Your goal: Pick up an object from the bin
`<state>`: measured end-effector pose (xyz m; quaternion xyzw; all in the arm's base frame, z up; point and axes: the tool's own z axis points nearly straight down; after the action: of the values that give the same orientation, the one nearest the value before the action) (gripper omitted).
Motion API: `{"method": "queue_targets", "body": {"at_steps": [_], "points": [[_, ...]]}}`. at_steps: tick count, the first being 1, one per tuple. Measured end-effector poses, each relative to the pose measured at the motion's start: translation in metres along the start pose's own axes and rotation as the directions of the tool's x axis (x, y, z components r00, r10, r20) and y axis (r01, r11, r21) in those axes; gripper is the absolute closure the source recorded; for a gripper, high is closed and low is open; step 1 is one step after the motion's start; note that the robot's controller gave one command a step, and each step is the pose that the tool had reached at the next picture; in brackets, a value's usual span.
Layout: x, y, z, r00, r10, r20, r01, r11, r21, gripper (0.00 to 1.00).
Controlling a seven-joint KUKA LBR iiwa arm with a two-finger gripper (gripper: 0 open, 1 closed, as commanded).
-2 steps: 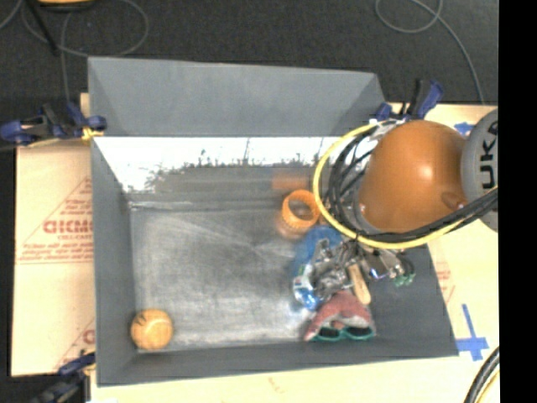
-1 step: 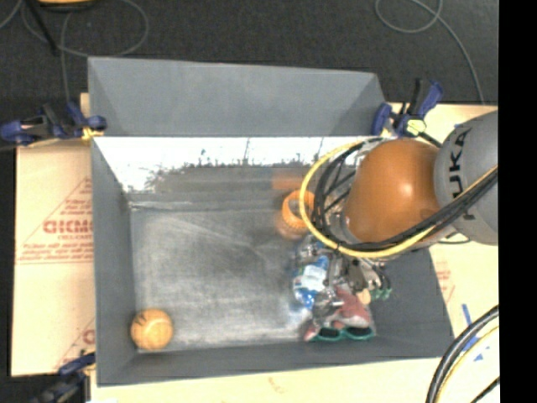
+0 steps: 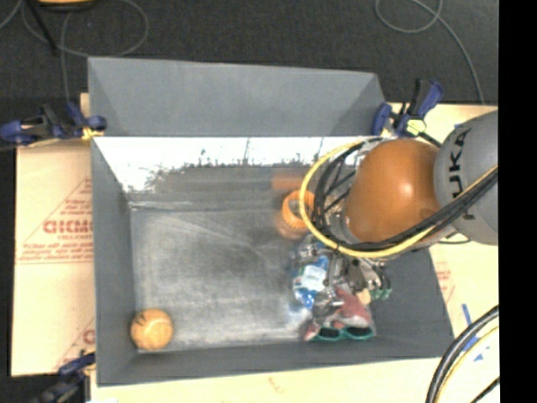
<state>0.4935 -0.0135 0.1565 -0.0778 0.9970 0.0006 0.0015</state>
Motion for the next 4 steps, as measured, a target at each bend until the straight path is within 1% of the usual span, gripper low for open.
{"method": "queue_targets", "body": {"at_steps": [1,2,3,4], "points": [[-0.040,-0.055,0.070,0.998,-0.053,-0.026,0.052,0.999,-0.011,1.00],[-0.040,-0.055,0.070,0.998,-0.052,-0.026,0.051,0.999,-0.011,1.00],[-0.037,-0.053,0.068,0.999,-0.050,-0.010,0.050,0.999,-0.004,1.00],[-0.036,-0.045,0.024,0.999,-0.036,-0.005,0.036,0.999,-0.001,1.00]]}}
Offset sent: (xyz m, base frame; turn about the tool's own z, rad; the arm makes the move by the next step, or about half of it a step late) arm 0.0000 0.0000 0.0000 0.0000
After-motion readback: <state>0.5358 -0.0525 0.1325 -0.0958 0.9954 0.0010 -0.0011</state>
